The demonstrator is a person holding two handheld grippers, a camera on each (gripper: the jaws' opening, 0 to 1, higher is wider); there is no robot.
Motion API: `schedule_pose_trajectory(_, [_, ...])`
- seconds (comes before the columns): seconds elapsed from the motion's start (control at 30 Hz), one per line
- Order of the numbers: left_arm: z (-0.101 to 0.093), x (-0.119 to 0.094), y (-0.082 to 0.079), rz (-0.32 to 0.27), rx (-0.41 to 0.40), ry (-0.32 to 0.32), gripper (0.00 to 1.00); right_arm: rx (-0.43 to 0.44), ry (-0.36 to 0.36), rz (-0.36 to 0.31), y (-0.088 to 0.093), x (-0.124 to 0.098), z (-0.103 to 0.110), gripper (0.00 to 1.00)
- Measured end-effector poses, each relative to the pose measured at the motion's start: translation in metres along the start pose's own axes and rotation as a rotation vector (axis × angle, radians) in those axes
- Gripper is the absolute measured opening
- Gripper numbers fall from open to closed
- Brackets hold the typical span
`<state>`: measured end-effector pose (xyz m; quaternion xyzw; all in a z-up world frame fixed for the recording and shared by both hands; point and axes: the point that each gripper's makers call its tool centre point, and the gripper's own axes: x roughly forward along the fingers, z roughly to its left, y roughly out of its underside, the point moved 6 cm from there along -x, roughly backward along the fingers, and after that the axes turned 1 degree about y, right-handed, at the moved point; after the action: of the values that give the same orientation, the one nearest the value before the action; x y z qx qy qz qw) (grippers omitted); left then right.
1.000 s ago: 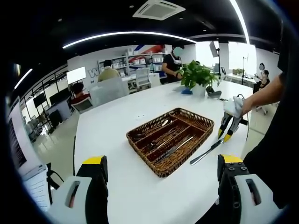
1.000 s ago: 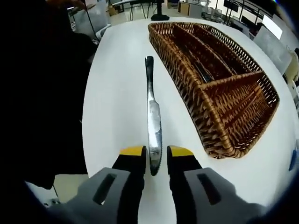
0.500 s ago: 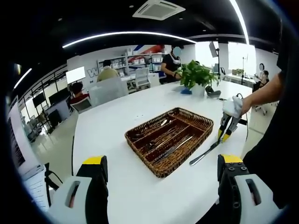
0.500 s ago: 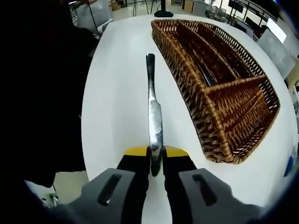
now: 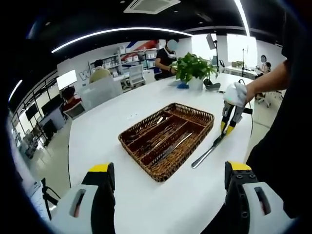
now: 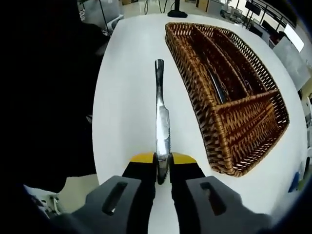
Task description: Arrange the knives, forks, and spoons in their matching storage slots by inserting each utensil handle-first until every utensil is classified and aligned in the correct compartment
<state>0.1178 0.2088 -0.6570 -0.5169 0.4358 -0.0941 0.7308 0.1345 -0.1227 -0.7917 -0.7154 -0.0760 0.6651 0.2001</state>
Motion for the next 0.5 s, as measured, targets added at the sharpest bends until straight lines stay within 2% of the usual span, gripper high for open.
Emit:
schedule_pose_trajectory(0.07, [-0.009,0.009,-0.002,0.01,0.031,0.045,0.9,-0.001,0.002,0.006,-0.004,-0.004,0.0,0.08])
schedule_pose_trajectory(0.13, [-0.022,0.019,-0.001,0.013,0.054,0.132,0.8,-0.031,0.003,0.014,-0.007,-0.007,0.0,0.08])
schedule_pose_trajectory(0.17, [-0.025,0.023,0.0,0.022,0.055,0.152,0.77,-0.03,0.002,0.015,-0.008,-0.007,0.001,0.08])
schedule_pose_trajectory(0.27, [-0.036,0.041,0.003,0.059,0.103,0.196,0.78,-0.042,-0.002,0.015,-0.012,-0.01,0.002,0.08])
schedule_pose_trajectory(0.37, [-0.045,0.053,0.004,0.068,0.115,0.25,0.78,-0.049,-0.003,0.023,-0.013,-0.011,0.002,0.08])
schedule_pose_trajectory(0.5, [-0.051,0.066,0.009,0.11,0.158,0.286,0.73,-0.056,-0.003,0.026,-0.016,-0.013,0.003,0.08])
